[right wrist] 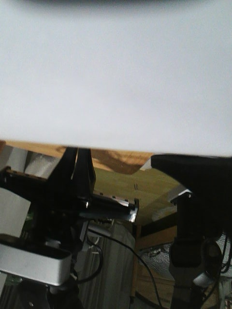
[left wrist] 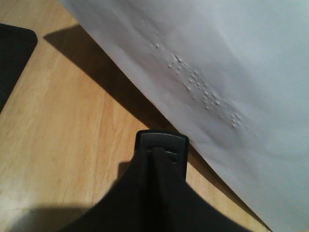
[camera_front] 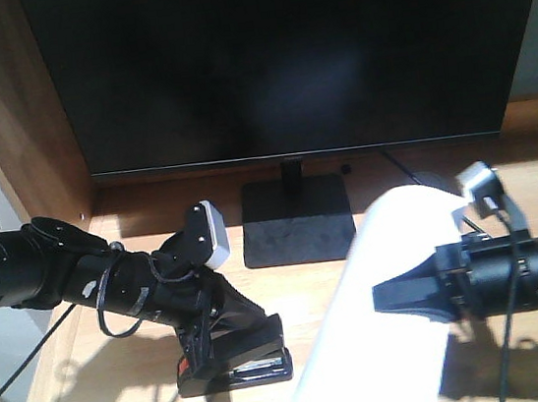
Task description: Grab stapler and paper to desk for stapling
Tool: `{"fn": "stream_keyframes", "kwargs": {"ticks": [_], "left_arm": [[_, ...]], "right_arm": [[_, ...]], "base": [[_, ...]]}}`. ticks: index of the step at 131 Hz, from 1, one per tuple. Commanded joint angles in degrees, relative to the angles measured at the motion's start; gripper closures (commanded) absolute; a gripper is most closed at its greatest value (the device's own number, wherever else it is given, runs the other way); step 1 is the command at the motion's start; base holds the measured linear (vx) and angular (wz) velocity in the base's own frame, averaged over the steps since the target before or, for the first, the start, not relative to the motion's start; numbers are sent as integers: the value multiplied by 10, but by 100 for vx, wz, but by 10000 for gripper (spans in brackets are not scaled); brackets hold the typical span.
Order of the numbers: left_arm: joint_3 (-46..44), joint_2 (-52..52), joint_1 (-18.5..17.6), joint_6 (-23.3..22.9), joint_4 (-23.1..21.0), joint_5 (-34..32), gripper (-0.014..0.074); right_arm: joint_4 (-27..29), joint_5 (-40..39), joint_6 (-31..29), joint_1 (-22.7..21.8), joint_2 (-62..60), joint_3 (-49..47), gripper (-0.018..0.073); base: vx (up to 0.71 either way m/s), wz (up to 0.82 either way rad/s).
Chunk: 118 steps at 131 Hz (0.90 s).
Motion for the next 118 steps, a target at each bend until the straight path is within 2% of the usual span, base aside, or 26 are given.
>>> {"fn": "stream_keyframes", "kwargs": {"ticks": [1, 20, 68, 98, 109, 118], "left_arm": [[-13, -23, -4, 2, -28, 18, 603], [-13, -23, -4, 2, -28, 18, 603], [-13, -23, -4, 2, -28, 18, 603], [-13, -23, -4, 2, -28, 18, 603], [-13, -23, -4, 2, -28, 18, 603], [-13, -23, -4, 2, -28, 18, 603]], "right_arm": [[67, -102, -1, 43, -19, -10, 562], [119, -102, -15, 86, -19, -10, 562], [170, -102, -22, 84, -20, -10, 562], [111, -100, -41, 80, -20, -10, 562], [73, -93, -37, 58, -20, -10, 562], [31, -83, -25, 23, -20, -10, 562]], "base": [[0, 0], [0, 0], [0, 0], [0, 0], [0, 0], [0, 0]]}}
